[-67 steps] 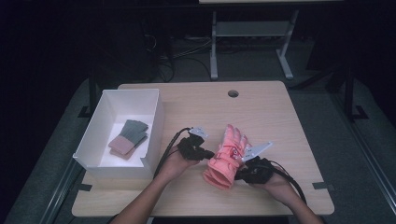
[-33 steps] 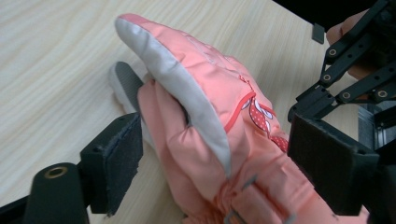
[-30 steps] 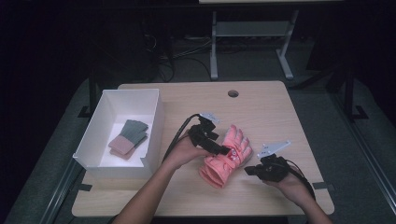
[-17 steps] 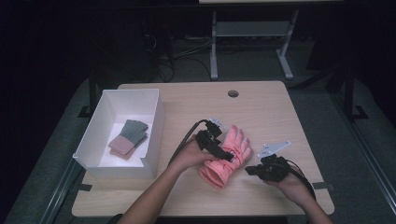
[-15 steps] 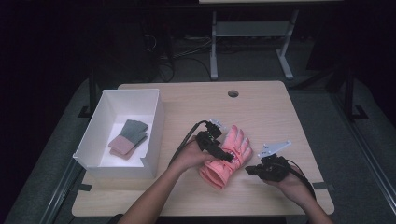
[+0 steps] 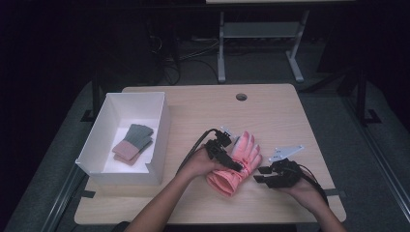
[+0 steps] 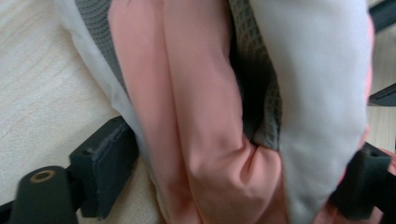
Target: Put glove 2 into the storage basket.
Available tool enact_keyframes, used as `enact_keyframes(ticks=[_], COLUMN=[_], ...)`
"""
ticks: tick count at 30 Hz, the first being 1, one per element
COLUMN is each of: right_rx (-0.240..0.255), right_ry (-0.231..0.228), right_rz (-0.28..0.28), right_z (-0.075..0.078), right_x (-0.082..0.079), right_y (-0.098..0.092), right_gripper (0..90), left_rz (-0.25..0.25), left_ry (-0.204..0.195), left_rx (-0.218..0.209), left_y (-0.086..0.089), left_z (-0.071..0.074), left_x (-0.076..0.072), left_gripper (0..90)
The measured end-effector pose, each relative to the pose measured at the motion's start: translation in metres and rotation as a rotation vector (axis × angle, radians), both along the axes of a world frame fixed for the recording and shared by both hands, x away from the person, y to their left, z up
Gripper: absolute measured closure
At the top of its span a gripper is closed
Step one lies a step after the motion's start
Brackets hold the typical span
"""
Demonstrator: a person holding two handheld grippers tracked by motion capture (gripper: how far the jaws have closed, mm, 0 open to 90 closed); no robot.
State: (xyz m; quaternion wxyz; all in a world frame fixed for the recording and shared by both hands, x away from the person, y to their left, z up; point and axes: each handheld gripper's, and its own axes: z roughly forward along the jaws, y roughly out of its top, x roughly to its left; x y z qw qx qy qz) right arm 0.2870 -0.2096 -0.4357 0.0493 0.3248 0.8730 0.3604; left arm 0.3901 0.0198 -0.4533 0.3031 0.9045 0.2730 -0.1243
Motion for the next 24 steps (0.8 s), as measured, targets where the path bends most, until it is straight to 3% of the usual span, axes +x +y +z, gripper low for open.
enact_keyframes(ticks=[3, 10, 17, 21, 24], right_rx=[-0.004, 0.008, 0.006, -0.007, -0.019], right_ry=[0.000, 0.000, -0.017, -0.049, -0.042], right_rz=[-0.020, -0.044, -0.076, -0.110, -0.118], right_z=[-0.001, -0.002, -0.001, -0.004, -0.009], right_x=[0.000, 0.002, 0.000, -0.011, -0.017], right_y=[0.000, -0.002, -0.005, -0.009, -0.013], right_gripper=[41.2, 24.4, 14.5, 13.5, 13.0], left_rz=[-0.009, -0.012, 0.000, 0.012, 0.015], left_ry=[0.013, 0.040, 0.063, 0.086, 0.074], left_rx=[-0.002, -0.009, -0.011, -0.043, -0.051], left_y=[-0.002, 0.001, 0.003, 0.007, 0.010], left_z=[0.001, 0.001, 0.007, 0.010, 0.017], left_x=[-0.001, 0.001, 0.003, 0.005, 0.005], left_gripper=[22.0, 41.0, 59.4, 61.4, 61.8])
